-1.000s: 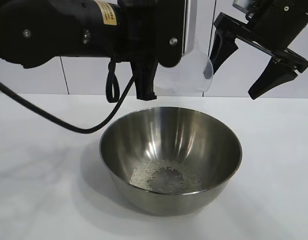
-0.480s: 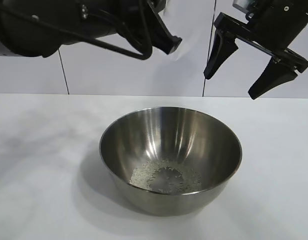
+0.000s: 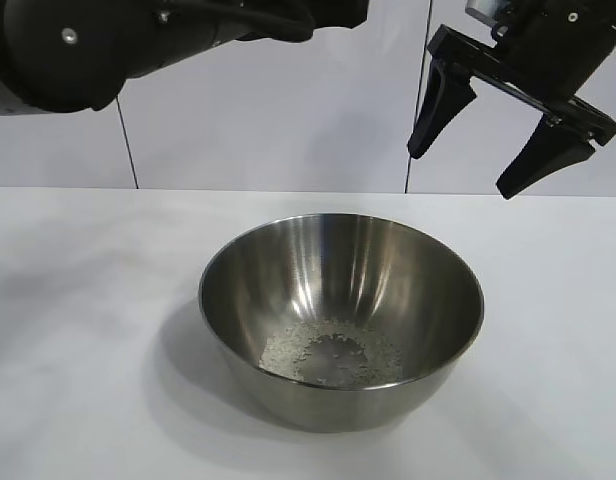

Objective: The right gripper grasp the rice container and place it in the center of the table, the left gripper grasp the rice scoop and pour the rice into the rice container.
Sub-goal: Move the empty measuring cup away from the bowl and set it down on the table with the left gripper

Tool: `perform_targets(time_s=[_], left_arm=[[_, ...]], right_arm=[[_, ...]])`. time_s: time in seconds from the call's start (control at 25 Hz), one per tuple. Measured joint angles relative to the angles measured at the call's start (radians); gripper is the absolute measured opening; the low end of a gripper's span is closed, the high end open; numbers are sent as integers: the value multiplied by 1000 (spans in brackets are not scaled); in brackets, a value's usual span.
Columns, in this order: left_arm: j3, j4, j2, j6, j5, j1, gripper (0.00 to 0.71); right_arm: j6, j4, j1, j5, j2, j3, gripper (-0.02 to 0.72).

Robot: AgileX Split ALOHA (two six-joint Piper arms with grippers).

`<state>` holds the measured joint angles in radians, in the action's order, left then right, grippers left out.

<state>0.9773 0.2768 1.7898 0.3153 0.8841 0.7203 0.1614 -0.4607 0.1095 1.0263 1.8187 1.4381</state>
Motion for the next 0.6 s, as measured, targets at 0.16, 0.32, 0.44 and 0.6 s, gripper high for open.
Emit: perform_targets(time_s=[0.16,0.32,0.44,0.6], left_arm=[[-80,30,-28,-94,15,-78,9],[-187,26,-73,-104,64,-137,9],[-273,2,-81,-103,97,-174,9],[-382,-14,-81,-120,120,-219,9]], right_arm=[[0,2,0,-1,0,0,641],[0,2,0,-6,0,0,641],[0,2,0,-8,0,0,641],[0,2,0,-10,0,0,641]])
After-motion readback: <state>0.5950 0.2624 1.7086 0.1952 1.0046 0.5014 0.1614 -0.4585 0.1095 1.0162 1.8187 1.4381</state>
